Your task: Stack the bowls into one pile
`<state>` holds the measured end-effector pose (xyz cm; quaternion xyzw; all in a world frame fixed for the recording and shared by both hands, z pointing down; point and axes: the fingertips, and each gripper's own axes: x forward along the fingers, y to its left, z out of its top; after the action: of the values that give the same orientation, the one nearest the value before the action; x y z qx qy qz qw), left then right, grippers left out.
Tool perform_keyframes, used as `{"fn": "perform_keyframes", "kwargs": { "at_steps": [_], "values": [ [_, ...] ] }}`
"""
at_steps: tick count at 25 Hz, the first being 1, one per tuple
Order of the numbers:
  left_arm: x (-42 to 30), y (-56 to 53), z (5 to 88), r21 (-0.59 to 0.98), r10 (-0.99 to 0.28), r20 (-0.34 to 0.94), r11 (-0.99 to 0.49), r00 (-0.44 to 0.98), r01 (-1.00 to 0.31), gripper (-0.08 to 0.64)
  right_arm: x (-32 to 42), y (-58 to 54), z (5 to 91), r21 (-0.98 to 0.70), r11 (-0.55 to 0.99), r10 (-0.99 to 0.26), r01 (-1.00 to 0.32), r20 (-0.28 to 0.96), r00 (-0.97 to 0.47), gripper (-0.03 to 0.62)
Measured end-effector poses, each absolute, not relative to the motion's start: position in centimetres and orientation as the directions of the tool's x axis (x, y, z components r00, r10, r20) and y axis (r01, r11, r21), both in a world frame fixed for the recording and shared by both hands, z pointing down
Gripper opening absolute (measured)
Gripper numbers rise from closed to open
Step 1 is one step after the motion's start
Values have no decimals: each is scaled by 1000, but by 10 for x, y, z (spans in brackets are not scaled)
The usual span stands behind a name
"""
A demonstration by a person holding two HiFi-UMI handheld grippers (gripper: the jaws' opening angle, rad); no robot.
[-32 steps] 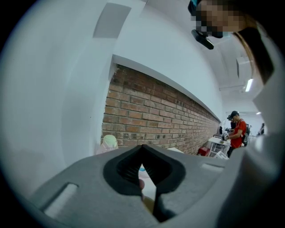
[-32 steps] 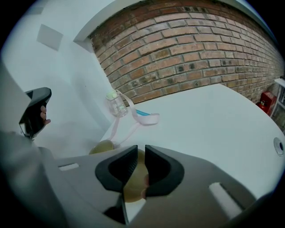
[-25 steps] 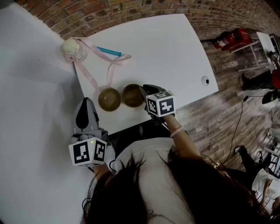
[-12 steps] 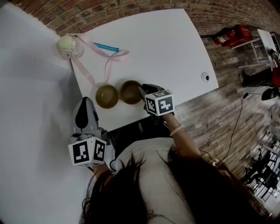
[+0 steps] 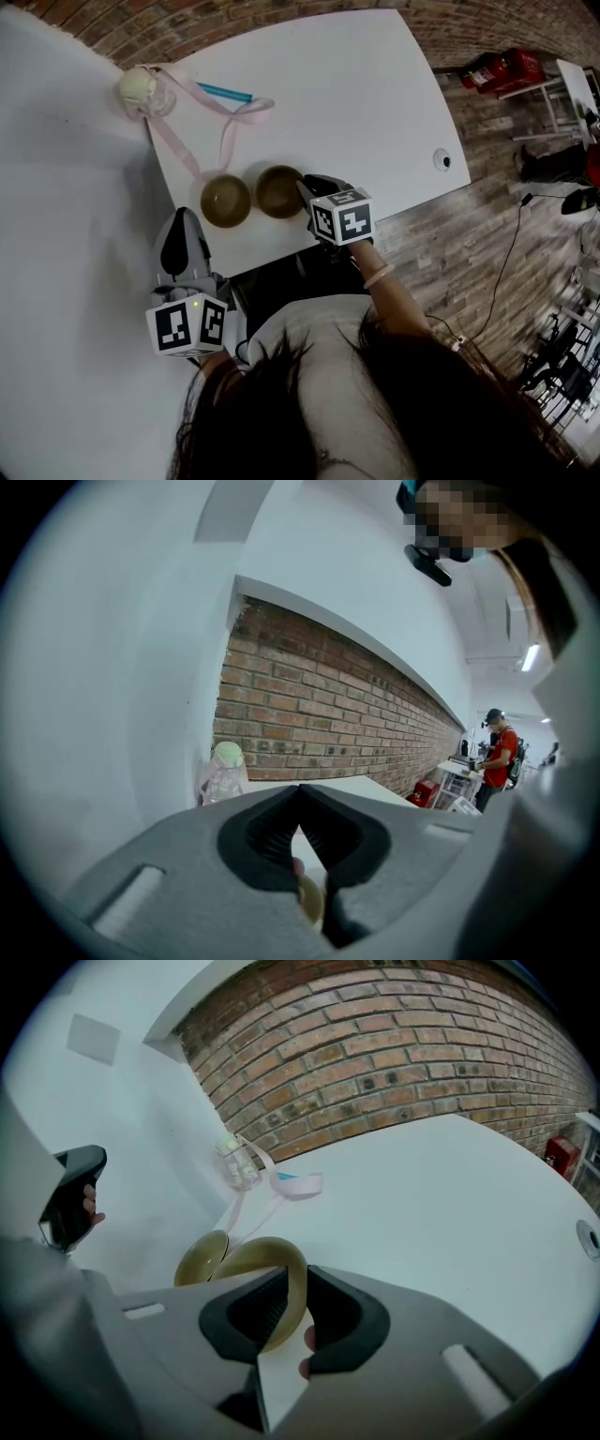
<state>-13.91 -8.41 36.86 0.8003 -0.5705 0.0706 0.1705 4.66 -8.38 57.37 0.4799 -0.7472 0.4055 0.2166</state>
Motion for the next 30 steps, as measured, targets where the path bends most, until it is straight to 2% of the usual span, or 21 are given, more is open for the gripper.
{"fn": "perform_keyframes", "kwargs": {
  "at_steps": [30],
  "values": [
    [-138,-69,375,166,-888,347,-260,303,-951,0,43,-72,593,-483,171,-504,-859,706,-498,69]
  ]
}}
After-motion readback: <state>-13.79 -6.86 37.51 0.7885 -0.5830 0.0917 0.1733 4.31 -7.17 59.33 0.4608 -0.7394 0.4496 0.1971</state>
